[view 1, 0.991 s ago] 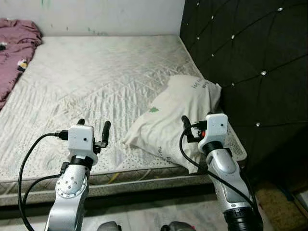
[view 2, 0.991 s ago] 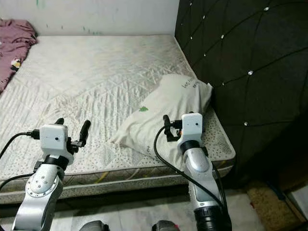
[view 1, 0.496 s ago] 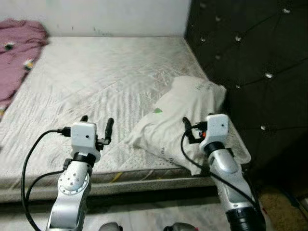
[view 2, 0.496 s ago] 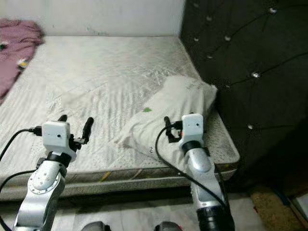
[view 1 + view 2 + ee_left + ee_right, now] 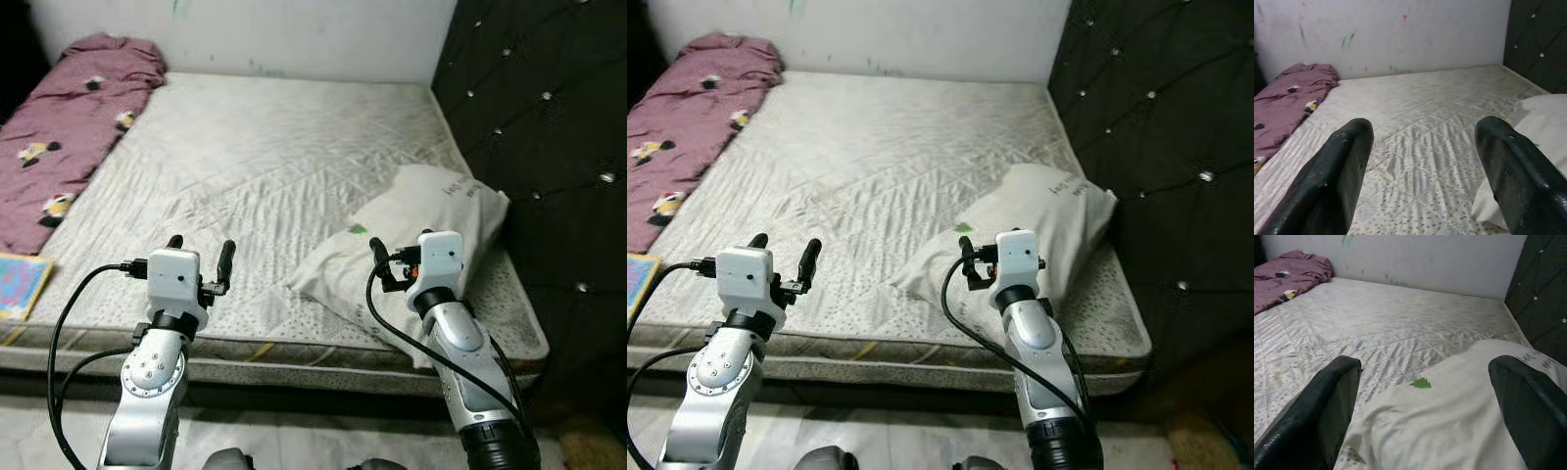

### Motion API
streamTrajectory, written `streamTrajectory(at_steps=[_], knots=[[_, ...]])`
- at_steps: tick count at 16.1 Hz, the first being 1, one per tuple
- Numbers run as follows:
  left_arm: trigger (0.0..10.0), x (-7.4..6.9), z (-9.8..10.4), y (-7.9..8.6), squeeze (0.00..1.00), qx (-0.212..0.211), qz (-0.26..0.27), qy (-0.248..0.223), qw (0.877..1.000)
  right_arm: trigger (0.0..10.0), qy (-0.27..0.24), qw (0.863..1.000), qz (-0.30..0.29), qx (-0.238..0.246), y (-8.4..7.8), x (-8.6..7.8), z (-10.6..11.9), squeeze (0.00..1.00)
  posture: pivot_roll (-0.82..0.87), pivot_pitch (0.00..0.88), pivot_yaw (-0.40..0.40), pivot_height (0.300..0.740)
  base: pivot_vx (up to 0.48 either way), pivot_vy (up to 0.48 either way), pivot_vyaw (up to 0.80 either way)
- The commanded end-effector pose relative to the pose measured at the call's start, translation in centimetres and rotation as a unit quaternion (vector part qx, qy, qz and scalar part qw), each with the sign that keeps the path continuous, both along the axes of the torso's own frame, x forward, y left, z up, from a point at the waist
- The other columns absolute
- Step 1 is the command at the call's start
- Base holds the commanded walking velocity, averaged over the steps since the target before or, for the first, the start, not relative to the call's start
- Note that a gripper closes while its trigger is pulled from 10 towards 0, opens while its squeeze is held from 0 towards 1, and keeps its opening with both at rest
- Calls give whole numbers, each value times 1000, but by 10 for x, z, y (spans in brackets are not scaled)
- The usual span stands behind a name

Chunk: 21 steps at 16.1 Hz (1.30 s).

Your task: Clean up the room

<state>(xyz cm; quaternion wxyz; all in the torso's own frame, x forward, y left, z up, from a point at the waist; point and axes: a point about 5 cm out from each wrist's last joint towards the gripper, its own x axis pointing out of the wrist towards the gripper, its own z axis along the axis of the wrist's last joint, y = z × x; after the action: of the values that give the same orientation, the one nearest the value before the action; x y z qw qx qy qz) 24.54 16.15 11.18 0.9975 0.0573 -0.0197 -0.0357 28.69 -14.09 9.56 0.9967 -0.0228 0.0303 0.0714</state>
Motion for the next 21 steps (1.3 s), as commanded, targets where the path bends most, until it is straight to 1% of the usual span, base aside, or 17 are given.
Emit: streamTrajectory(at_steps=[1,9,11,16,21], knots=[[10000,0,0,-1,0,0,-5,2,1000,10000,-6,1000,-4,-1,-3,1,4,0,-43,3,-11,740,0,-375,0],[10000,2,0,-2,0,-3,-6,1,1000,10000,-4,1000,0,-3,-3,2,5,0,-48,3,-13,740,0,-378,0],[10000,2,1,-2,0,-6,-3,-6,1000,10000,-3,1000,0,-3,-4,2,4,0,-49,2,-14,740,0,0,0],[10000,2,3,-5,0,-11,-26,-12,1000,10000,-4,1000,1,-5,-3,2,5,0,-52,4,-15,740,0,0,0],[10000,1,3,-6,0,-15,-35,-16,999,10000,-5,1000,4,-9,-3,2,5,0,-54,4,-16,740,292,0,0]])
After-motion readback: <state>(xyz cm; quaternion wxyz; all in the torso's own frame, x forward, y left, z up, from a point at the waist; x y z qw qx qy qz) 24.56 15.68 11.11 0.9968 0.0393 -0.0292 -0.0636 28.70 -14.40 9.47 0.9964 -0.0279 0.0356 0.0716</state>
